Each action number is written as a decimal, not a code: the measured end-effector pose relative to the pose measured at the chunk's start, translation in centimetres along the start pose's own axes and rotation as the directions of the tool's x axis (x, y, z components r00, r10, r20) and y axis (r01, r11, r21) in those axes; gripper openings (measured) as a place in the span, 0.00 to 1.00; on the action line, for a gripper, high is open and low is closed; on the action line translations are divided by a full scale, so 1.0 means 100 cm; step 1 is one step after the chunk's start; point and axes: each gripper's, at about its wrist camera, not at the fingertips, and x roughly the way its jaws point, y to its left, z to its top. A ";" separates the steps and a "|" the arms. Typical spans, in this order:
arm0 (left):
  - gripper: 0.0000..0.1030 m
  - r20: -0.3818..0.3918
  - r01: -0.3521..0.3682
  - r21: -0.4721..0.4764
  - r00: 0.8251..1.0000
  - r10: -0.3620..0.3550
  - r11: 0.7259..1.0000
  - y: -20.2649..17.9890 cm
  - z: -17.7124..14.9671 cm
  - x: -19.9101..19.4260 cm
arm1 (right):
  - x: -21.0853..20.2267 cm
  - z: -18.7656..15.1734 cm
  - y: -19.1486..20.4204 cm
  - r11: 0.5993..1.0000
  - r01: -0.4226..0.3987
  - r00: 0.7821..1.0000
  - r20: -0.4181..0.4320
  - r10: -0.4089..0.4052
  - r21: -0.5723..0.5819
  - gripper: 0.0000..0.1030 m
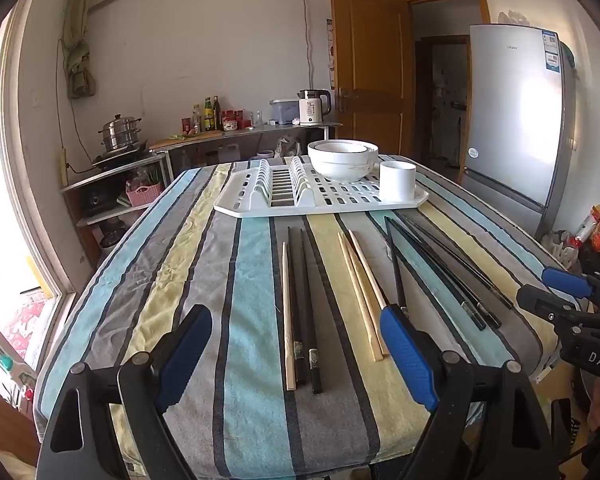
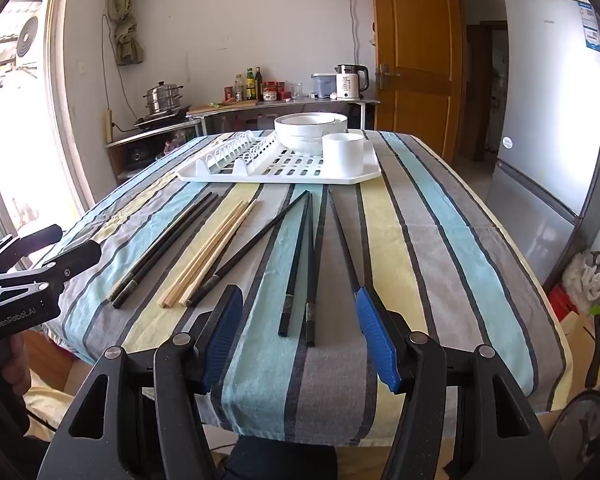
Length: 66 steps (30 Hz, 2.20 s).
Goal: Organize utensils
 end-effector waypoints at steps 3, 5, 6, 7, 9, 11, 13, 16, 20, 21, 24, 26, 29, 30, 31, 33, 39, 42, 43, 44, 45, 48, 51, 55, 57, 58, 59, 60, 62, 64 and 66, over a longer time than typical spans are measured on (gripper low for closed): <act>0.84 0.000 0.010 -0.004 1.000 -0.010 1.000 0.001 0.000 0.000 | -0.001 0.000 0.000 1.000 -0.001 1.000 0.001 0.001 -0.001 0.58; 0.84 -0.002 0.015 -0.005 1.000 -0.015 1.000 0.002 0.000 0.000 | -0.001 0.000 0.000 1.000 -0.002 1.000 0.000 0.002 0.000 0.58; 0.84 -0.002 0.017 -0.006 1.000 -0.017 1.000 0.001 -0.001 0.000 | -0.001 0.000 0.000 1.000 -0.002 1.000 0.001 0.002 0.000 0.58; 0.84 -0.002 0.019 -0.007 1.000 -0.019 1.000 0.002 -0.002 -0.001 | -0.001 0.001 0.000 1.000 -0.002 1.000 0.001 0.002 0.000 0.58; 0.84 -0.001 0.021 -0.007 1.000 -0.021 1.000 0.004 -0.001 -0.002 | -0.001 0.000 0.000 1.000 -0.003 1.000 0.001 0.003 0.000 0.58; 0.84 -0.007 0.010 0.000 1.000 -0.010 1.000 -0.001 -0.001 0.001 | -0.001 0.000 0.000 1.000 -0.002 1.000 0.000 0.002 0.000 0.58; 0.84 -0.006 0.011 0.000 1.000 -0.011 1.000 -0.001 0.000 0.000 | -0.001 0.000 0.000 1.000 -0.002 1.000 0.000 0.002 0.000 0.58; 0.84 -0.009 0.014 0.000 1.000 -0.014 1.000 -0.001 0.000 -0.001 | -0.001 0.000 0.000 1.000 -0.002 1.000 0.000 0.002 0.000 0.58; 0.84 -0.009 0.016 0.006 1.000 -0.016 1.000 -0.003 -0.001 -0.003 | 0.001 0.003 -0.001 1.000 0.000 1.000 0.000 0.000 0.000 0.58; 0.84 -0.008 0.016 0.006 1.000 -0.016 1.000 -0.003 -0.001 -0.003 | 0.001 0.003 -0.001 1.000 0.000 1.000 0.001 0.000 -0.001 0.58; 0.84 -0.009 0.018 0.006 1.000 -0.018 1.000 -0.003 0.000 -0.002 | -0.001 0.001 -0.002 1.000 -0.001 1.000 0.002 0.001 0.000 0.58; 0.84 -0.008 0.017 0.006 1.000 -0.017 1.000 -0.003 0.000 -0.002 | -0.001 0.001 -0.001 1.000 0.001 1.000 0.001 -0.001 -0.001 0.58; 0.84 -0.008 0.018 0.006 1.000 -0.018 1.000 -0.003 0.000 -0.002 | -0.001 0.001 -0.001 1.000 -0.001 1.000 0.002 0.001 0.000 0.58; 0.84 -0.008 0.018 0.006 1.000 -0.018 1.000 -0.003 0.000 -0.002 | -0.001 0.001 -0.001 1.000 0.000 1.000 0.002 0.000 0.000 0.58; 0.84 -0.007 0.018 0.006 1.000 -0.018 1.000 -0.004 0.000 -0.002 | -0.002 0.001 -0.001 1.000 0.000 1.000 0.001 0.000 0.000 0.58; 0.84 -0.006 0.019 0.007 1.000 -0.019 1.000 -0.004 0.000 -0.003 | -0.002 0.001 -0.001 1.000 0.000 1.000 0.002 0.000 -0.001 0.58; 0.84 -0.007 0.020 0.008 1.000 -0.020 1.000 -0.005 0.001 -0.004 | -0.003 0.002 -0.001 1.000 -0.001 1.000 0.002 0.001 -0.001 0.58; 0.84 -0.007 0.022 0.009 1.000 -0.022 1.000 -0.008 0.002 -0.005 | -0.003 0.002 -0.001 1.000 0.000 1.000 0.002 0.000 0.000 0.58; 0.84 -0.007 0.021 0.008 1.000 -0.021 1.000 -0.007 0.001 -0.005 | -0.003 0.001 -0.001 1.000 0.000 1.000 0.002 0.000 -0.001 0.58; 0.84 -0.007 0.021 0.008 1.000 -0.021 1.000 -0.007 0.001 -0.005 | -0.003 0.001 -0.001 1.000 -0.001 1.000 0.002 0.001 0.000 0.58; 0.84 -0.007 0.021 0.008 1.000 -0.021 1.000 -0.008 0.002 -0.005 | -0.003 0.002 -0.002 1.000 -0.001 1.000 0.002 0.001 0.000 0.58; 0.84 -0.007 0.021 0.008 1.000 -0.021 1.000 -0.008 0.002 -0.005 | -0.003 0.002 -0.001 1.000 -0.001 1.000 0.002 0.001 -0.001 0.58; 0.84 -0.007 0.021 0.007 1.000 -0.021 1.000 -0.008 0.001 -0.005 | -0.003 0.001 -0.002 1.000 0.000 1.000 0.003 0.000 0.000 0.58; 0.84 -0.007 0.024 0.009 1.000 -0.024 1.000 -0.009 0.001 -0.006 | -0.003 0.001 -0.001 1.000 -0.001 1.000 0.002 0.001 0.001 0.58; 0.84 -0.007 0.025 0.009 1.000 -0.025 1.000 -0.010 0.001 -0.007 | -0.003 0.001 -0.002 1.000 0.001 1.000 0.003 -0.001 -0.001 0.58; 0.84 -0.007 0.024 0.009 1.000 -0.024 1.000 -0.010 0.001 -0.006 | -0.003 0.001 -0.002 1.000 -0.001 1.000 0.002 0.001 0.000 0.58; 0.84 -0.007 0.025 0.008 1.000 -0.025 1.000 -0.010 0.001 -0.007 | -0.003 0.001 -0.002 1.000 -0.001 1.000 0.002 0.001 0.000 0.58; 0.84 -0.007 0.024 0.009 1.000 -0.024 1.000 -0.010 0.001 -0.006 | -0.003 0.001 -0.002 1.000 0.000 1.000 0.002 0.000 0.000 0.58; 0.84 -0.007 0.024 0.008 1.000 -0.024 1.000 -0.010 0.001 -0.007 | -0.003 0.001 -0.002 1.000 -0.001 1.000 0.002 0.001 0.000 0.58; 0.84 -0.007 0.024 0.009 1.000 -0.024 1.000 -0.010 0.001 -0.006 | -0.003 0.001 -0.002 1.000 0.000 1.000 0.002 0.000 0.000 0.58; 0.84 -0.007 0.024 0.009 1.000 -0.024 1.000 -0.010 0.001 -0.006 | -0.003 0.001 -0.002 1.000 0.000 1.000 0.002 0.000 0.000 0.58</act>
